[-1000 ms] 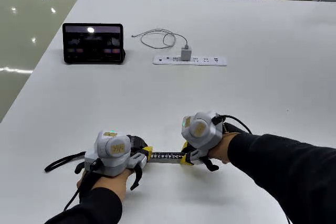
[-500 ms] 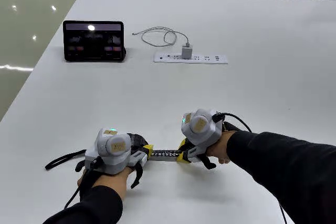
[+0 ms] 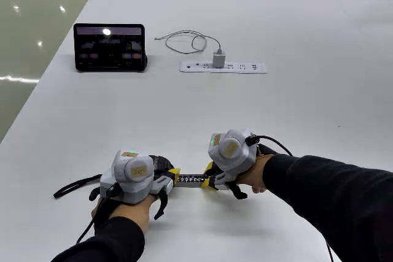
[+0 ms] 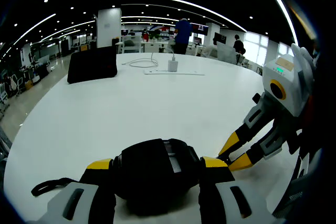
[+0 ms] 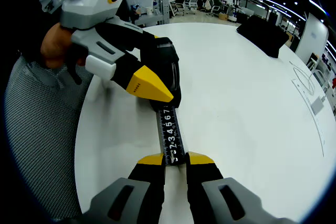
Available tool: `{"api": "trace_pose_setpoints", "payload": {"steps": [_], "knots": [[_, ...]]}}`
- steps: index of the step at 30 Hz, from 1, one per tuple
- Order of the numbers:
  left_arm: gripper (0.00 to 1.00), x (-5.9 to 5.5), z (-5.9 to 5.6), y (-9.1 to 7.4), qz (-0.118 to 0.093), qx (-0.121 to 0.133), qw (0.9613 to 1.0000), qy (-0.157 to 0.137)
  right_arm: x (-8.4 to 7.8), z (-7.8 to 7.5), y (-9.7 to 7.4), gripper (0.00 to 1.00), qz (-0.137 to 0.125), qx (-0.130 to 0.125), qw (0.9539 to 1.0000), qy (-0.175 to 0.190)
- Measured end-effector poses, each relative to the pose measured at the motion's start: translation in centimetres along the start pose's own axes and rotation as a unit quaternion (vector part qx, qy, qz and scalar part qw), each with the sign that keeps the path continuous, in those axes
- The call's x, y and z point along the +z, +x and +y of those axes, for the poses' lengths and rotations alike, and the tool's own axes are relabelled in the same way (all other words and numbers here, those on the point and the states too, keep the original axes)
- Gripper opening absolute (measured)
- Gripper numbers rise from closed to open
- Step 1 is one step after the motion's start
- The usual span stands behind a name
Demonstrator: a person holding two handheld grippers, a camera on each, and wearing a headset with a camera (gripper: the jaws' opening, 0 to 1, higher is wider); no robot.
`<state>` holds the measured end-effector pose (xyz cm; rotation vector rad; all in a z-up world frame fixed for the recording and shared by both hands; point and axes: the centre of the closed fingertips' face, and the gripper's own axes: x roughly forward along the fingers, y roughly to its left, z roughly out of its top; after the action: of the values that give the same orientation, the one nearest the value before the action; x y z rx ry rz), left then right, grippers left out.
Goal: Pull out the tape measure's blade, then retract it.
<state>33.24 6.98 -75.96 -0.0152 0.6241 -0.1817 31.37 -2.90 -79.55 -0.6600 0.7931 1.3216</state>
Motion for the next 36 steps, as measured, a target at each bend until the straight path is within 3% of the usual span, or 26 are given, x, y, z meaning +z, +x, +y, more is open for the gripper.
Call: {"api": "trace_pose_setpoints", "payload": {"steps": [36], "knots": [[0.6,-0.1,0.1,-0.1,0.006,-0.004,0.9999,-0.012,2.2,0.2,1.6,0.11,-0.014,0.005,0.9999,-0.006]]}}
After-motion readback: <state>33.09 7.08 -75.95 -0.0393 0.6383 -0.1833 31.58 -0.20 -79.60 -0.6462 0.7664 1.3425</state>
